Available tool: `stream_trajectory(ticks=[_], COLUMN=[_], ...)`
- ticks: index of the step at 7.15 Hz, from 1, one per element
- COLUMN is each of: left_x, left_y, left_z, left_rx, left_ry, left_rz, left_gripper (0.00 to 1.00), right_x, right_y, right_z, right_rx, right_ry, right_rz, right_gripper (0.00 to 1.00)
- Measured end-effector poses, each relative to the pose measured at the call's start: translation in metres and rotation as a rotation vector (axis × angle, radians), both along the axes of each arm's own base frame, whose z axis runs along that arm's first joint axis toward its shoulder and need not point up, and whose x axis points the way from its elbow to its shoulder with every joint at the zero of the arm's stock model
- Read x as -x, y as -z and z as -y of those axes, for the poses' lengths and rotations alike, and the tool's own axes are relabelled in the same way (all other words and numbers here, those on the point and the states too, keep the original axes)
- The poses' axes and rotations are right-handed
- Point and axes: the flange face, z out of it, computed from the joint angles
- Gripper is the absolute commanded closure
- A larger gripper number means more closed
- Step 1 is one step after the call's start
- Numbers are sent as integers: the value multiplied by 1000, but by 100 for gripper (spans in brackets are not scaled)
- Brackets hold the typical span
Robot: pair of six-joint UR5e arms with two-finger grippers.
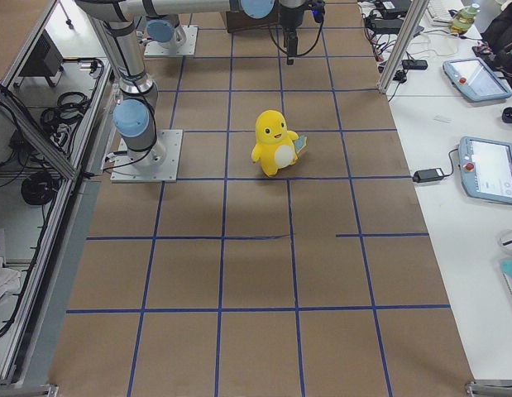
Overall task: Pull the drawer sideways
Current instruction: 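Move the left gripper toward the white handle of the wooden drawer, then lower the left gripper around the white drawer handle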
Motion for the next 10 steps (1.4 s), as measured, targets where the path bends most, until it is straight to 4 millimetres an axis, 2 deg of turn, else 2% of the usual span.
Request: stream_trajectory(ticks=[3,5,7,8,10], left_x=[0,6,6,-2,-15], left_y=[23,52,106,137,181], left_z=[8,18,31,36,44], left_rx=[-34,-77,-107,-132,-172], left_ry=[-89,-128,-218,-254,-291], left_rz=[105,234,321,420,587], left_gripper=[0,0,0,0,0], right_x=[0,0,0,0,0], right_y=[0,0,0,0,0], right_z=[0,0,0,0,0], right_rx=[0,0,0,0,0], right_ry=[0,0,0,0,0], right_rz=[-1,0,-1,-1,0], right_gripper=[0,0,0,0,0])
